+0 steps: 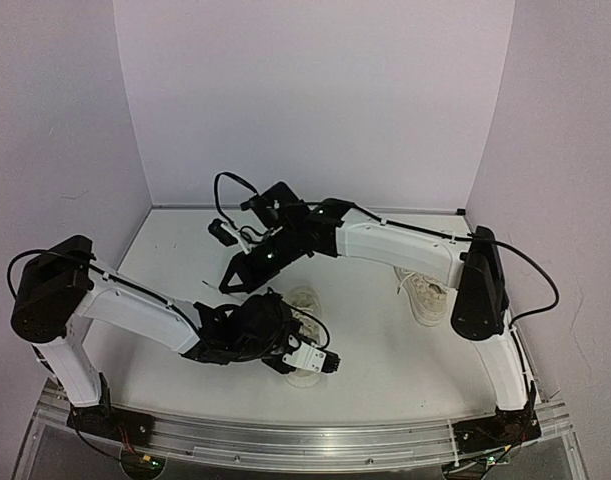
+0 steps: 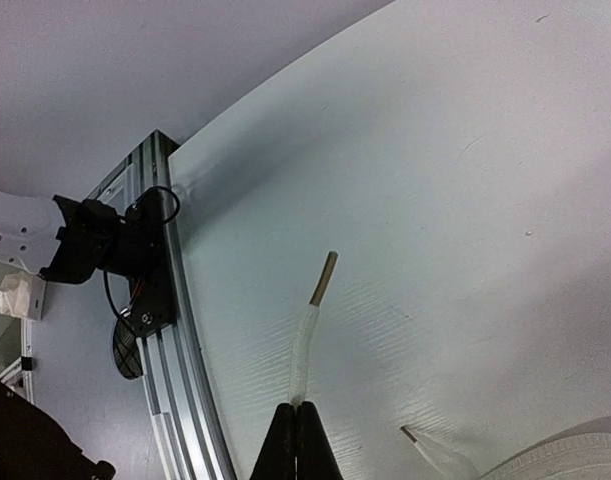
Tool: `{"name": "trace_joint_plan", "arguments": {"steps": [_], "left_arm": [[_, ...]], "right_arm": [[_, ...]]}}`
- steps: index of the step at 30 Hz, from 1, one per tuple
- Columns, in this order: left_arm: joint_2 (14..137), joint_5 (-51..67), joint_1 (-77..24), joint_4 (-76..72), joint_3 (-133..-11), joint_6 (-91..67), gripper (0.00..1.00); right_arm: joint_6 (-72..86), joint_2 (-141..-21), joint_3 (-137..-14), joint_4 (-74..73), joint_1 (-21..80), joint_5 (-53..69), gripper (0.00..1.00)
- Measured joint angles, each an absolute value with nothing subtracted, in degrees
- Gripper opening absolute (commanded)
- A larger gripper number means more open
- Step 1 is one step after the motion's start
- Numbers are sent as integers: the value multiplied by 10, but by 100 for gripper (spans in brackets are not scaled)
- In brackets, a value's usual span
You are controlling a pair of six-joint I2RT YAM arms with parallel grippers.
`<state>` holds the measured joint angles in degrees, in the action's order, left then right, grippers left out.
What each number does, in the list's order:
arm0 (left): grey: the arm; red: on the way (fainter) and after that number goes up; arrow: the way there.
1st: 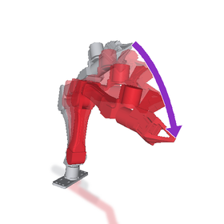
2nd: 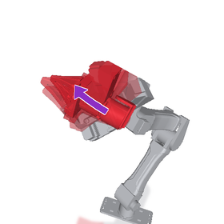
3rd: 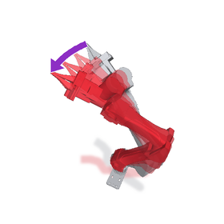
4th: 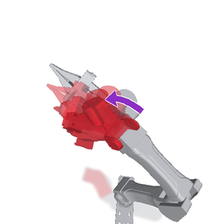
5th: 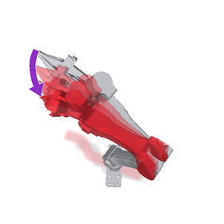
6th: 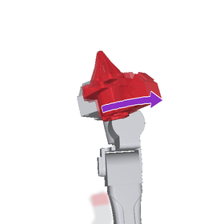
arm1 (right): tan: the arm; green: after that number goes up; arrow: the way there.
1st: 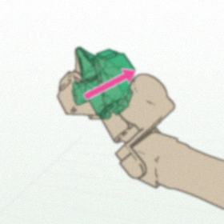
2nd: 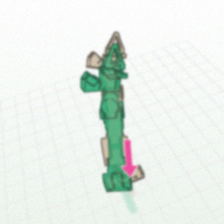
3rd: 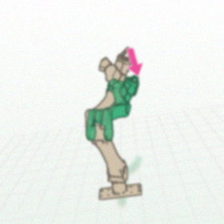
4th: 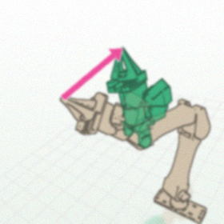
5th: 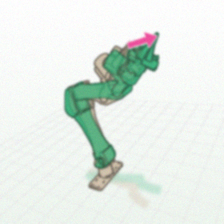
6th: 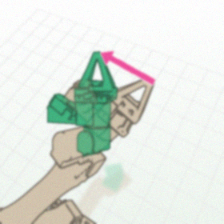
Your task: Tie the shoes
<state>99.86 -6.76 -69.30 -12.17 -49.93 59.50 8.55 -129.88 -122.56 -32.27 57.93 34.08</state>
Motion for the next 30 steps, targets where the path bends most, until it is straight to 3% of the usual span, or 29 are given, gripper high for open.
{"name": "trace_joint_plan", "arguments": {"steps": [3,5,7,15,24,30], "left_arm": [[1003,-73,-695,-120,-503,600,0],[1007,-75,-696,-120,-507,601,0],[1009,-77,-696,-120,-507,601,0],[1009,-78,-697,-121,-507,600,0],[1008,-62,-688,-144,-497,565,0],[985,6,-647,-165,-476,505,0]], "right_arm": [[65,-1313,-1243,-348,581,364,41],[59,-1319,-1245,-360,581,371,52],[51,-1321,-1245,-374,581,371,57],[59,-1284,-1203,-373,552,366,58],[132,-1017,-897,-263,409,339,56],[193,-865,-691,-163,403,326,56]]}}
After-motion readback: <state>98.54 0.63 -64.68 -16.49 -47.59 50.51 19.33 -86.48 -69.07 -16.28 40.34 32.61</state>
